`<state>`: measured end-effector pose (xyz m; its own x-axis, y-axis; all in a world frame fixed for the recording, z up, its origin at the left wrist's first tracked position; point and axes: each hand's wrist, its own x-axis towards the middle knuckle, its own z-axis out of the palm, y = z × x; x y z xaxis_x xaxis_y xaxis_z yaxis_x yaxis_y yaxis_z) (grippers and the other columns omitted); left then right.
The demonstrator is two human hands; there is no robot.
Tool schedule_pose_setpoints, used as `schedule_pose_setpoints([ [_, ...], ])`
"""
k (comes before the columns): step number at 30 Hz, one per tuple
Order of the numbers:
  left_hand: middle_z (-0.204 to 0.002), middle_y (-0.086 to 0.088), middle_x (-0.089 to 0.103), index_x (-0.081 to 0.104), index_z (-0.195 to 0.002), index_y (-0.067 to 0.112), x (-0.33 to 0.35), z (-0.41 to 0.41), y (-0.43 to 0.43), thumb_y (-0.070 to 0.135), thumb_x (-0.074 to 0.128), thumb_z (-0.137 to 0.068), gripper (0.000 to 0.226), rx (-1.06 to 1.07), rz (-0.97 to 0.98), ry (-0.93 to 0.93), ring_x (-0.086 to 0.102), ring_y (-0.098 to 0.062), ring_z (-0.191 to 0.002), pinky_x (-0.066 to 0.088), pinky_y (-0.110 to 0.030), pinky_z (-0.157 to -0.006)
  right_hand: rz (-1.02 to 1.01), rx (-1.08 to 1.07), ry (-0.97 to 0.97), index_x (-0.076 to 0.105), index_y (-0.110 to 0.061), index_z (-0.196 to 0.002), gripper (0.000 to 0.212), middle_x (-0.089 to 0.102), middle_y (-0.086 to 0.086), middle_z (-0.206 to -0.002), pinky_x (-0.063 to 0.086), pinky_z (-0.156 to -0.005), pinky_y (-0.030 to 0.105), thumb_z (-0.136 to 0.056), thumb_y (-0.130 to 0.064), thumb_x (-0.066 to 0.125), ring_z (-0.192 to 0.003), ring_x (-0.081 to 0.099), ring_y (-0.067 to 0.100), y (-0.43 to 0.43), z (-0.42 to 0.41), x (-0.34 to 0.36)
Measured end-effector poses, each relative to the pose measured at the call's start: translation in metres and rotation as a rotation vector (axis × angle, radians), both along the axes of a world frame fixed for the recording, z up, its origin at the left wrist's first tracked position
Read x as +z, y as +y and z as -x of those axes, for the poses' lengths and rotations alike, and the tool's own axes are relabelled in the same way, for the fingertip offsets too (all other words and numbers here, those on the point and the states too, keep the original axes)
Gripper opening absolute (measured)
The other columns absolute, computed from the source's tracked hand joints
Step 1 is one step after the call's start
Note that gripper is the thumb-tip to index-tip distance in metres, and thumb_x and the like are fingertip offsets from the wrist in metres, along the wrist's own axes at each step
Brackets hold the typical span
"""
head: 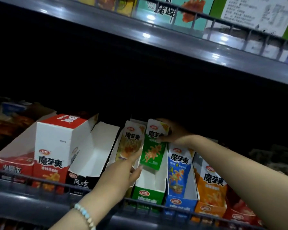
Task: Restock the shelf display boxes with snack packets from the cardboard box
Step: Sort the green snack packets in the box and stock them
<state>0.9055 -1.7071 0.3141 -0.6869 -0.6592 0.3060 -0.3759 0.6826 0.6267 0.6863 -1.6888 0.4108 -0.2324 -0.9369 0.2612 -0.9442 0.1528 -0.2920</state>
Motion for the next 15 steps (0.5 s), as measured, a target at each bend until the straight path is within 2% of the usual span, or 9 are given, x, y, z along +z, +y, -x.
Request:
schedule_pose_setpoints([
  [3, -0.1, 0.005, 0.066, 0.012, -0.147, 0.048, -0.002, 0.001, 0.0, 0.036, 0.039, -0.101, 0.055, 0.009, 0.003, -0.02, 0.058, -0.008, -0.074, 0.047, -0.024, -0.074, -0.033, -0.024, 0.025, 0.03, -0.023, -0.146, 0.077, 0.038, 0.001, -0.147, 0.034, -0.101, 0.024, -0.082, -0.023, 0.073, -0.136, 0.037, 0.02, -0.006, 0.003, -0.008],
  [6, -0.101, 0.0, 0.067, 0.013, -0.148, 0.045, -0.002, 0.002, -0.001, 0.032, 0.04, -0.101, 0.055, 0.013, 0.001, -0.034, 0.06, -0.014, -0.076, 0.048, -0.028, -0.077, -0.041, -0.03, 0.058, 0.029, -0.025, -0.147, 0.077, 0.037, 0.001, -0.149, 0.034, -0.104, 0.028, -0.083, -0.021, 0.072, -0.137, 0.036, 0.021, -0.009, 0.003, -0.012],
  [10, -0.102, 0.0, 0.068, 0.014, -0.148, 0.044, -0.002, 0.003, -0.001, 0.032, 0.04, -0.101, 0.055, 0.013, 0.006, -0.041, 0.062, -0.014, -0.08, 0.048, -0.029, -0.08, -0.034, -0.045, 0.157, 0.027, -0.038, -0.146, 0.073, 0.031, -0.002, -0.151, 0.036, -0.109, 0.035, -0.086, -0.023, 0.068, -0.137, 0.033, 0.022, -0.009, 0.001, -0.017],
  [15, -0.102, 0.003, 0.068, 0.011, -0.149, 0.043, 0.0, 0.001, 0.001, 0.036, 0.038, -0.101, 0.055, 0.01, 0.017, -0.049, 0.05, -0.004, -0.06, 0.049, -0.028, -0.078, 0.028, -0.07, 0.216, 0.032, -0.037, -0.145, 0.066, 0.033, -0.003, -0.146, 0.034, -0.107, 0.034, -0.088, -0.029, 0.064, -0.134, 0.034, 0.021, -0.005, -0.004, -0.019],
])
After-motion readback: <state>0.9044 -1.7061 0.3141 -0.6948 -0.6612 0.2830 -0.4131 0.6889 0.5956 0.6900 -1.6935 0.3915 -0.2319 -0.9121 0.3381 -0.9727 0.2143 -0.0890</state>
